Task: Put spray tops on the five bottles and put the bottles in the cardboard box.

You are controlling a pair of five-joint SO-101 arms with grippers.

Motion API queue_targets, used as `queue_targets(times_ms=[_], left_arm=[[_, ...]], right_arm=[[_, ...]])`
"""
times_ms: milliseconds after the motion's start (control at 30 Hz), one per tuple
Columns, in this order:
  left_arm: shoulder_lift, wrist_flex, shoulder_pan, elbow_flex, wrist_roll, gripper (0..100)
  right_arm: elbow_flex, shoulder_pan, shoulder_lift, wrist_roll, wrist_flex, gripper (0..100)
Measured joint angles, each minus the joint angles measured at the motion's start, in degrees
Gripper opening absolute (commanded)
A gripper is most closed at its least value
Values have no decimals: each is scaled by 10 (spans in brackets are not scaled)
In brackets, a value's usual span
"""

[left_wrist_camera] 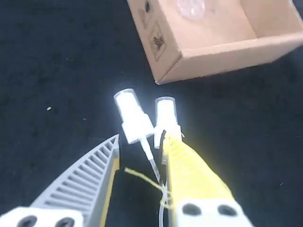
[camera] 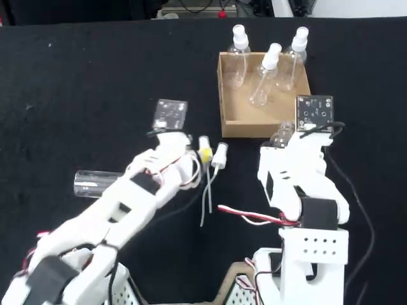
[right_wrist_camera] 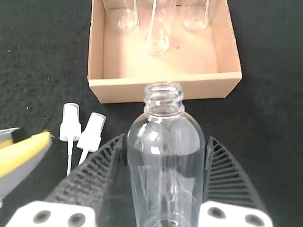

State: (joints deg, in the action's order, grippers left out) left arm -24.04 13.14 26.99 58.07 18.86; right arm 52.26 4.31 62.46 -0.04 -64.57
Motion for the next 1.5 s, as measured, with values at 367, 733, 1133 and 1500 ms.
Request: queue_targets(times_ms=[367, 733, 1133, 1500], left_arm=[[214, 0, 24, -144, -11, 149], [223, 0, -5, -153, 55, 223], [251, -4, -5, -155, 62, 220], [277, 33, -13, -190, 62, 220]], right_arm=[[11, 0, 0, 0, 0, 198], [11, 0, 0, 0, 0, 198], [11, 0, 0, 0, 0, 198], [11, 0, 0, 0, 0, 198]])
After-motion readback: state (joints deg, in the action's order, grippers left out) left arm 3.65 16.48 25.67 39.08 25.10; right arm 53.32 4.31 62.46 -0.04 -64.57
